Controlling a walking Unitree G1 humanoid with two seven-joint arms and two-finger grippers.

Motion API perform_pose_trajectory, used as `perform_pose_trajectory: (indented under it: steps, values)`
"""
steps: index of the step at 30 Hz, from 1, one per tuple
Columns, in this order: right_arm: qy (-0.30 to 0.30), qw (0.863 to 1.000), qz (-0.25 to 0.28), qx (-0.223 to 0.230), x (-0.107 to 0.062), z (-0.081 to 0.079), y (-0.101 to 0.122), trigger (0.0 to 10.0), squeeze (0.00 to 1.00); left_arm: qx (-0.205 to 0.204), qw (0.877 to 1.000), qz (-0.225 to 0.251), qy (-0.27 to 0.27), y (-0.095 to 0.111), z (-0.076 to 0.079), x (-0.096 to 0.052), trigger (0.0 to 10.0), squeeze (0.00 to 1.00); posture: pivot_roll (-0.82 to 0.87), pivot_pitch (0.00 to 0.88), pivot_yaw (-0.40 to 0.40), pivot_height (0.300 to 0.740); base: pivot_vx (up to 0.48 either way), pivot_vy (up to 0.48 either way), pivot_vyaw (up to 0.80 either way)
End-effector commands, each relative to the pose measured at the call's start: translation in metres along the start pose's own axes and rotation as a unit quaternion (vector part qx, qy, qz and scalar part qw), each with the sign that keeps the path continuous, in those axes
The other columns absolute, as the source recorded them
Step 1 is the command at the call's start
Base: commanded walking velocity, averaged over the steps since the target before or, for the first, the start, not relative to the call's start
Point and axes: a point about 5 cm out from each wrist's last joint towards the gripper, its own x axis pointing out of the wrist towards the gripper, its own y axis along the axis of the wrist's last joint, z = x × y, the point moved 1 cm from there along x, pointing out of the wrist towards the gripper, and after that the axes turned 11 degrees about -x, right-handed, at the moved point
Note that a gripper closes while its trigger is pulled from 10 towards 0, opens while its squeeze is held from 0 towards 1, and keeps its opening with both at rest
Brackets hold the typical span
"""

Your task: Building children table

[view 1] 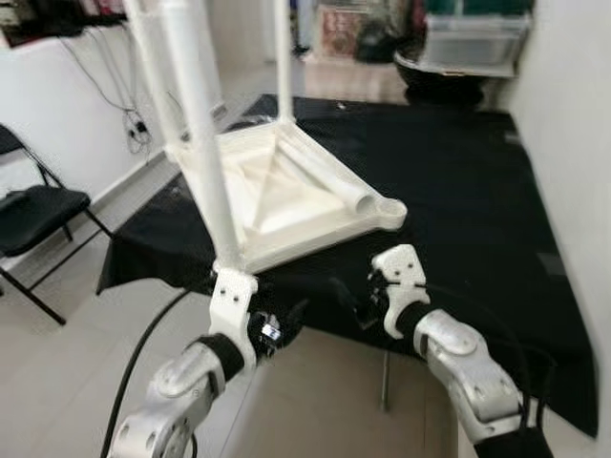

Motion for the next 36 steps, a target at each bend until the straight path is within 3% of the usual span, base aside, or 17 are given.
perform_pose_trajectory:
  steps: [1,11,15,16,21,23,26,29,31,34,35,36]
  values:
    - [0.009,1.000,0.005,0.001,0.003,-0.005,0.000,10.0,0.00,0.012,1.000,-0.005,0.009,-0.002,-0.003,-0.001,10.0,0.00,0.00,0.058,-0.034,0.740,0.409,0.000,0.00]
    - [-0.013,1.000,-0.006,0.002,0.003,0.000,-0.002,10.0,0.00,0.021,1.000,-0.009,0.003,-0.002,-0.003,0.002,10.0,0.00,0.00,0.065,-0.029,0.740,0.431,0.000,0.16]
    - [0.007,1.000,-0.001,-0.001,0.003,-0.001,0.000,10.0,0.00,0.022,1.000,-0.012,-0.003,-0.002,-0.001,0.002,10.0,0.00,0.00,0.067,-0.028,0.740,0.109,0.000,0.00]
    - [0.036,0.999,0.011,-0.027,0.001,0.000,0.004,10.0,0.00,0.027,0.999,-0.017,-0.017,-0.003,0.002,0.003,10.0,0.00,0.00,0.066,-0.028,0.740,0.000,0.000,0.00]
    - [0.081,0.994,0.020,-0.074,-0.002,0.010,0.009,10.0,0.00,0.030,0.999,-0.022,-0.036,-0.005,0.007,0.003,10.0,0.00,0.00,0.066,-0.030,0.740,0.000,0.000,0.00]
    - [0.154,0.976,0.020,-0.150,-0.009,0.031,0.021,10.0,0.00,0.024,0.998,-0.027,-0.060,-0.006,0.012,0.003,10.0,0.00,-0.01,0.069,-0.038,0.740,0.000,0.000,0.00]
    - [0.166,0.972,0.015,-0.164,-0.011,0.036,0.024,10.0,0.00,0.024,0.997,-0.028,-0.063,-0.007,0.013,0.003,10.0,0.00,-0.01,0.069,-0.038,0.740,0.000,0.000,0.00]
    - [0.227,0.947,-0.004,-0.228,-0.016,0.052,0.033,10.0,0.00,0.022,0.997,-0.027,-0.071,-0.007,0.016,0.003,10.0,0.00,0.00,0.072,-0.049,0.740,0.000,0.000,0.00]
    - [0.243,0.941,-0.007,-0.237,-0.017,0.055,0.035,10.0,0.00,0.021,0.997,-0.026,-0.072,-0.007,0.016,0.003,10.0,0.00,0.00,0.072,-0.050,0.740,0.000,0.000,0.00]
    - [0.308,0.910,-0.029,-0.278,-0.019,0.061,0.040,10.0,0.00,0.022,0.997,-0.024,-0.076,-0.007,0.018,0.000,10.0,0.00,0.00,0.073,-0.053,0.740,0.000,0.000,0.00]
    - [0.308,0.910,-0.029,-0.278,-0.019,0.061,0.040,10.0,0.00,0.022,0.997,-0.024,-0.076,-0.007,0.018,0.000,10.0,0.00,0.00,0.073,-0.053,0.740,0.000,0.000,0.00]
    - [0.334,0.893,-0.048,-0.298,-0.020,0.063,0.038,10.0,0.00,0.021,0.996,-0.024,-0.079,-0.007,0.019,-0.001,10.0,0.00,0.00,0.073,-0.054,0.740,0.000,0.000,0.00]
